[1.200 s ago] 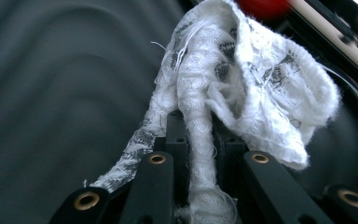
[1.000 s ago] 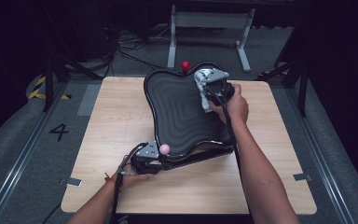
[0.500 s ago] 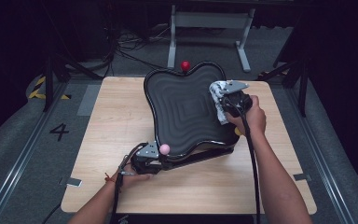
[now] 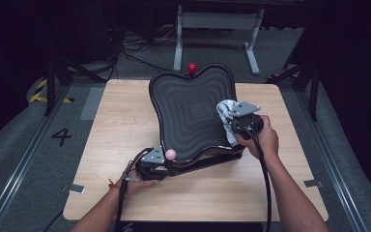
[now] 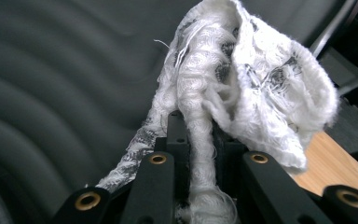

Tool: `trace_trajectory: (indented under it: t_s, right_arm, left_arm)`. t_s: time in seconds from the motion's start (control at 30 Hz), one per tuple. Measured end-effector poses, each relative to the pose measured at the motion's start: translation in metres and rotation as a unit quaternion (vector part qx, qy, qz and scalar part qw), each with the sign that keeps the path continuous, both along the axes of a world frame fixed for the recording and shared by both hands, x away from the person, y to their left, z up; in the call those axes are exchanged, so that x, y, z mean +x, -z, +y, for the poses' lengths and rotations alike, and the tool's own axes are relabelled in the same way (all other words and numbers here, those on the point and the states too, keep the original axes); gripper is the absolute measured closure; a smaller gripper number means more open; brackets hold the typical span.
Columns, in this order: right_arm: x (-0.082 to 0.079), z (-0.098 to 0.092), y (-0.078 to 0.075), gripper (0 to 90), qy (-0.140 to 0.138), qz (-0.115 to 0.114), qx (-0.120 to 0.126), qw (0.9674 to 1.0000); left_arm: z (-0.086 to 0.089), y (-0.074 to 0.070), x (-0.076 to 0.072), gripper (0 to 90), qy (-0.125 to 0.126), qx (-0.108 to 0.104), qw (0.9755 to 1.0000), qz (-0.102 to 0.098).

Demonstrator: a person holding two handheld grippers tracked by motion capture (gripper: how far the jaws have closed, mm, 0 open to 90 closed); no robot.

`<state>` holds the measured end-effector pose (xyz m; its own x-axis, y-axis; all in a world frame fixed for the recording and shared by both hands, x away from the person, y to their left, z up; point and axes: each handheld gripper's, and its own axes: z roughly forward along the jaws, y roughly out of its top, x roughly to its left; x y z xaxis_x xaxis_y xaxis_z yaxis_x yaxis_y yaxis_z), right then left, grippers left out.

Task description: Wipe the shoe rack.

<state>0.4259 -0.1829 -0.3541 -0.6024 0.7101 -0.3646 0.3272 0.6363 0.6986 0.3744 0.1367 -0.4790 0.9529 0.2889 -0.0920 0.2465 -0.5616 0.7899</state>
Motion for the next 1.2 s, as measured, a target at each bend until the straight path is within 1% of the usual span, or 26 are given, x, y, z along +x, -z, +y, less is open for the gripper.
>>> trace_trajectory:
  t_s: [0.03,0.07,0.13,0.2,0.23,0.27,0.33,0.4,0.47,0.63,0.67,0.8,0.9,1.0,1.1,1.13,1.2]
  right_arm:
    - [-0.003,0.001,0.001,80.3,-0.005,0.000,0.000,1.0000]
    - [-0.005,0.003,0.003,80.2,-0.011,-0.006,-0.002,0.9999]
    - [-0.010,0.008,0.005,80.2,-0.024,-0.005,0.009,0.9997]
    - [-0.015,0.019,0.007,80.1,-0.039,-0.010,0.009,0.9991]
    - [-0.019,0.027,0.008,80.1,-0.054,-0.011,0.011,0.9984]
    - [-0.021,0.032,0.009,80.1,-0.062,-0.012,0.011,0.9979]
    - [-0.027,0.047,0.010,80.2,-0.090,-0.015,0.010,0.9958]
    - [-0.031,0.063,0.011,80.1,-0.109,-0.021,0.009,0.9938]
    - [-0.032,0.078,0.010,80.1,-0.132,-0.022,0.014,0.9909]
    - [-0.027,0.112,0.003,80.0,-0.153,-0.031,0.008,0.9877]
    - [-0.024,0.118,0.001,80.0,-0.155,-0.031,0.006,0.9874]
    - [-0.012,0.135,-0.007,80.0,-0.154,-0.045,-0.002,0.9871]
    - [-0.001,0.141,-0.012,80.0,-0.146,-0.047,0.005,0.9881]
    - [0.012,0.138,-0.017,80.0,-0.137,-0.050,0.010,0.9893]
    - [0.025,0.131,-0.023,80.0,-0.116,-0.051,0.019,0.9918]
    - [0.030,0.127,-0.024,80.0,-0.108,-0.054,0.019,0.9925]
    - [0.038,0.119,-0.028,80.1,-0.092,-0.053,0.025,0.9940]
  left_arm:
    - [0.000,0.000,0.000,73.6,0.001,0.000,1.0000,0.000]
    - [0.000,0.000,0.000,73.6,0.001,0.000,1.0000,0.000]
    - [0.000,0.000,0.000,73.5,0.000,0.000,1.0000,0.000]
    - [0.000,0.000,0.000,73.5,0.000,0.000,1.0000,0.001]
    - [0.000,0.000,0.000,73.6,0.000,0.000,1.0000,0.000]
    - [0.000,0.000,0.000,73.6,0.000,0.000,1.0000,0.001]
    - [0.000,0.000,0.001,73.6,0.001,0.000,1.0000,0.001]
    - [0.000,0.000,0.001,73.5,0.001,0.000,1.0000,0.001]
    - [0.000,0.000,0.001,73.6,0.000,0.000,1.0000,0.000]
    - [0.000,0.000,0.001,73.5,-0.001,0.000,1.0000,0.000]
    - [0.000,0.000,0.001,73.6,-0.001,0.001,1.0000,0.001]
    - [0.000,0.000,0.001,73.6,0.000,0.002,1.0000,0.001]
    - [0.000,0.000,0.001,73.6,0.000,0.003,1.0000,0.001]
    - [0.000,-0.001,0.001,73.6,0.000,0.003,1.0000,0.001]
    - [0.000,-0.001,0.001,73.6,0.000,0.003,1.0000,0.002]
    - [0.000,-0.001,0.001,73.6,0.000,0.003,1.0000,0.001]
    - [0.000,0.000,0.001,73.6,0.000,0.003,1.0000,0.001]
